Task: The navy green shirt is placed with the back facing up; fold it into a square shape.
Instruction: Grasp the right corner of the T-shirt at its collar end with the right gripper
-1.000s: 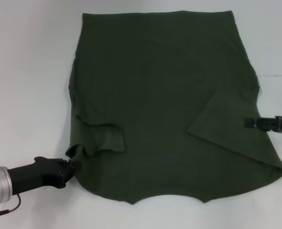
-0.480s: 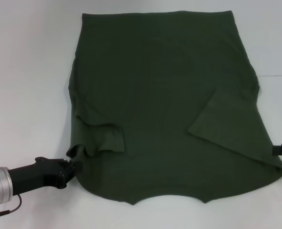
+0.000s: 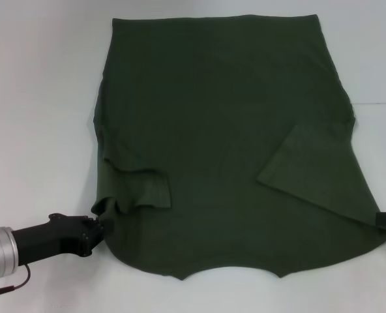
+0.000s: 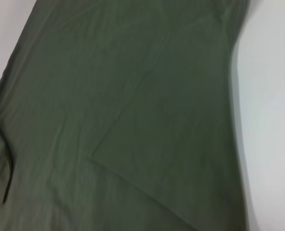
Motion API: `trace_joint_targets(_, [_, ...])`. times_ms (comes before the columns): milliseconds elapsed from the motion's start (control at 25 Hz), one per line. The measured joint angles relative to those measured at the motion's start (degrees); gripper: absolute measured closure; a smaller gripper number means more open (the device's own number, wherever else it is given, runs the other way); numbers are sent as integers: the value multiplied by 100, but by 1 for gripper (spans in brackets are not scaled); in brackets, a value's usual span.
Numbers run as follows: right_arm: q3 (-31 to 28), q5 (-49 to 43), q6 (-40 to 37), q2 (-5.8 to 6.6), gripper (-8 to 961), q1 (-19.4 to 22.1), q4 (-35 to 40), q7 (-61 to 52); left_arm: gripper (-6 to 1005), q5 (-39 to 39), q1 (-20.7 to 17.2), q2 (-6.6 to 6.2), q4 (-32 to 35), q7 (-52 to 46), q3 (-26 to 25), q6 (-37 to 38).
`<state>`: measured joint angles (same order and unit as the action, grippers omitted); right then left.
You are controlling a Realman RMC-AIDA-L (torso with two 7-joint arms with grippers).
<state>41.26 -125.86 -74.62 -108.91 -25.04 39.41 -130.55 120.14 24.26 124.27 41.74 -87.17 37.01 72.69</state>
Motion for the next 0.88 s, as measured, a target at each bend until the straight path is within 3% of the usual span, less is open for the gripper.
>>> trace_joint_targets(880, [13, -215, -48, -178, 145, -234, -3, 29, 944, 0, 35, -9, -9, -11, -44, -24])
